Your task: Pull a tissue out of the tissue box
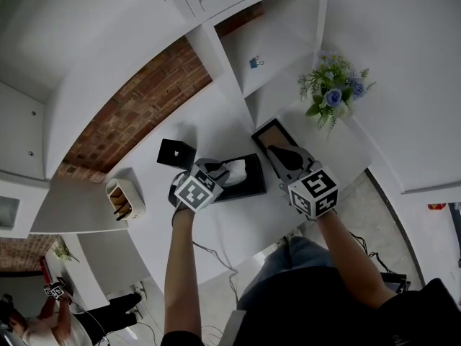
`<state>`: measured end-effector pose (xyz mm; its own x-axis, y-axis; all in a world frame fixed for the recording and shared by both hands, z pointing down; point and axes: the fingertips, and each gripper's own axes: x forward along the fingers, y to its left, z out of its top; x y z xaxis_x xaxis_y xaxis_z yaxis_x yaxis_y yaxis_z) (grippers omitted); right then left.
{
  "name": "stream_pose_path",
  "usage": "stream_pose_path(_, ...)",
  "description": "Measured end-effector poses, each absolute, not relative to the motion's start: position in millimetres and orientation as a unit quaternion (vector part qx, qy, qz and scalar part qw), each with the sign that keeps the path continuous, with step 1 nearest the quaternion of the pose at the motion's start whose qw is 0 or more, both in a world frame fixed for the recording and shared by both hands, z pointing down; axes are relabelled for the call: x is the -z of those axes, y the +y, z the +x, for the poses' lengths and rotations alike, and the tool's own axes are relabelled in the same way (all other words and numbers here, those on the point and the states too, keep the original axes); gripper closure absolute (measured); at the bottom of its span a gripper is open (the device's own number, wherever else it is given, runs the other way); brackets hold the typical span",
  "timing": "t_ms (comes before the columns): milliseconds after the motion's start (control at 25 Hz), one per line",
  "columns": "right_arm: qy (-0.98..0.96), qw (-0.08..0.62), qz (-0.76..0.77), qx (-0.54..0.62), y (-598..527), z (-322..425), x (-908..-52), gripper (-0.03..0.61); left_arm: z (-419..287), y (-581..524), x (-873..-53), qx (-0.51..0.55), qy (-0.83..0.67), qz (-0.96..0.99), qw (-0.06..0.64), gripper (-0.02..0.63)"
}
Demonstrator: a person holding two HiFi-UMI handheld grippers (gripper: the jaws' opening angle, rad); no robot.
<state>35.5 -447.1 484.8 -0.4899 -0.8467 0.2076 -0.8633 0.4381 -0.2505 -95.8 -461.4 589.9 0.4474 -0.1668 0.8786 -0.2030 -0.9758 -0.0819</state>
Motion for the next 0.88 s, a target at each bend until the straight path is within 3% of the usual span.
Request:
stream_pose_path(240, -0.85, 0.026, 0.501, -0.162, -447.9, 31.2, -483.8, 0.581, -97.4, -457.9, -590.2, -0.515, -0.109, 0.85, 0.008, 0.594)
stream_pose_path(880, -0.854, 0.032, 0.498, -0.146, -431.5, 21.5, -473.6, 0.581, -95.2, -461.3, -550.1, -0.454, -0.175, 0.873, -0.032, 0.603)
